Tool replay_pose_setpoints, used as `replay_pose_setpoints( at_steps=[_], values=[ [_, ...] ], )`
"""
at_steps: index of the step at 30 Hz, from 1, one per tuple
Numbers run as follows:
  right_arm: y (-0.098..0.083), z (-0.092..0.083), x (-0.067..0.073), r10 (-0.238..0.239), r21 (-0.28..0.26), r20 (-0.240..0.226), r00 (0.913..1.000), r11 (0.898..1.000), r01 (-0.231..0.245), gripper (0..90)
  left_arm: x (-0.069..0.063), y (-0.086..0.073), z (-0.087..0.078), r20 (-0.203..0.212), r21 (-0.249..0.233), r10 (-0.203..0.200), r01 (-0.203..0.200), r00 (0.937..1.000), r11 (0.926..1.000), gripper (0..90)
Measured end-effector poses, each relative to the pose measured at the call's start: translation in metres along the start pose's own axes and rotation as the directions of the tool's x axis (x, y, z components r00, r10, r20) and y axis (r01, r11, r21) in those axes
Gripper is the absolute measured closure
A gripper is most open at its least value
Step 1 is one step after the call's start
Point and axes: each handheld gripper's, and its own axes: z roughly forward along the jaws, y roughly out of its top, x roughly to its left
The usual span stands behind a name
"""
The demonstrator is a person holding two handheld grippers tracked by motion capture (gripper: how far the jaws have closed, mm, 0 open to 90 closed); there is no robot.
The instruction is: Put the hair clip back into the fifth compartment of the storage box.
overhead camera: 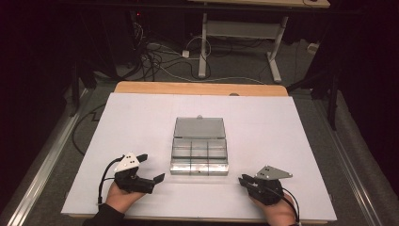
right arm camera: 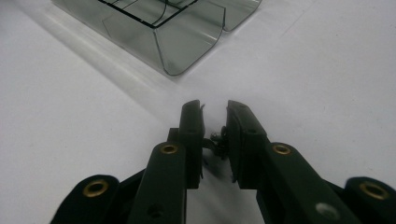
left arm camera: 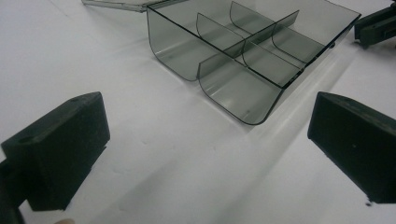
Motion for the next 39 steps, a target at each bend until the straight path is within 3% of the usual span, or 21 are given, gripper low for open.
replay_pose_setpoints(
  at_steps=[11,39],
  values=[
    [0.003,-0.003,0.007,-0.023,-0.022,-0.019,0.9995,1.000,0.023,77.9,-0.001,0.000,0.001,-0.013,0.005,0.009,-0.009,0.9999,0.9999,0.0],
    [0.010,0.009,0.035,-0.062,-0.025,-0.118,0.9910,0.998,0.059,77.9,-0.002,0.000,0.000,-0.015,0.002,0.017,-0.017,0.9997,0.9998,0.0]
  ],
)
